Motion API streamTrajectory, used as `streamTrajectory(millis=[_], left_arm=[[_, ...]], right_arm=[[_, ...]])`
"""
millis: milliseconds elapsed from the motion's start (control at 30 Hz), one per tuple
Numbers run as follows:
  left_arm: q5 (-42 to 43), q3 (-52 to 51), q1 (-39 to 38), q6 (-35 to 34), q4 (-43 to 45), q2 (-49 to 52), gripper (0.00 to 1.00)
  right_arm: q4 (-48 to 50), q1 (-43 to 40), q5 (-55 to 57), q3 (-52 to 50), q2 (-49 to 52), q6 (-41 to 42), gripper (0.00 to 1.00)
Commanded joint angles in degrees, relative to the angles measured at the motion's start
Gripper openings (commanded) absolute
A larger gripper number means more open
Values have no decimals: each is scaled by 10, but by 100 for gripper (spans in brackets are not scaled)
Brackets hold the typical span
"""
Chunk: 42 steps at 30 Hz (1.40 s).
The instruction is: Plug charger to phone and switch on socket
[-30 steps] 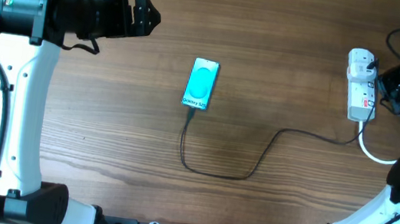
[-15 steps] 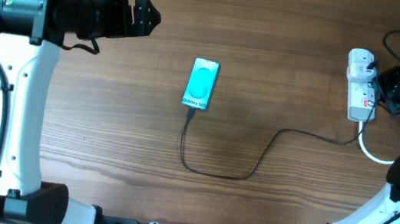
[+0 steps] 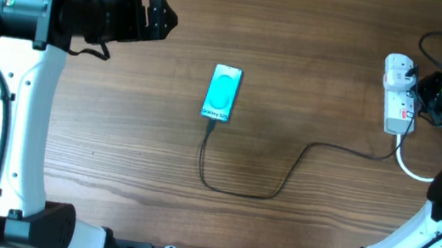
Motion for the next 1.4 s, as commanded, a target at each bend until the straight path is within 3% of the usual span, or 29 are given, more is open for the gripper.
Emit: streamTrajectory(millis=[0, 567, 800, 933, 1067, 1233, 1300, 1367], left_arm=[[-5, 1, 0, 3, 0, -2, 100], [-5, 1, 0, 3, 0, -2, 100], [-5, 1, 0, 3, 0, -2, 100], [-5, 1, 0, 3, 0, -2, 100], [-5, 1, 0, 3, 0, -2, 100], [-5, 1, 0, 3, 0, -2, 100], [-5, 1, 0, 3, 0, -2, 100], [-5, 1, 0, 3, 0, -2, 100]], right_arm=[[-35, 28, -14, -17, 29, -24, 4], [-73, 45, 7, -17, 29, -37, 4], [-115, -30, 33, 35, 10, 42, 4], [-175, -107, -44, 106, -53, 56, 4], [-160, -143, -236, 137, -169, 56, 4], [-163, -56, -288, 137, -314, 22, 4], [-183, 0, -262, 137, -345, -2, 4], [-234, 69, -165, 137, -364, -20, 4]])
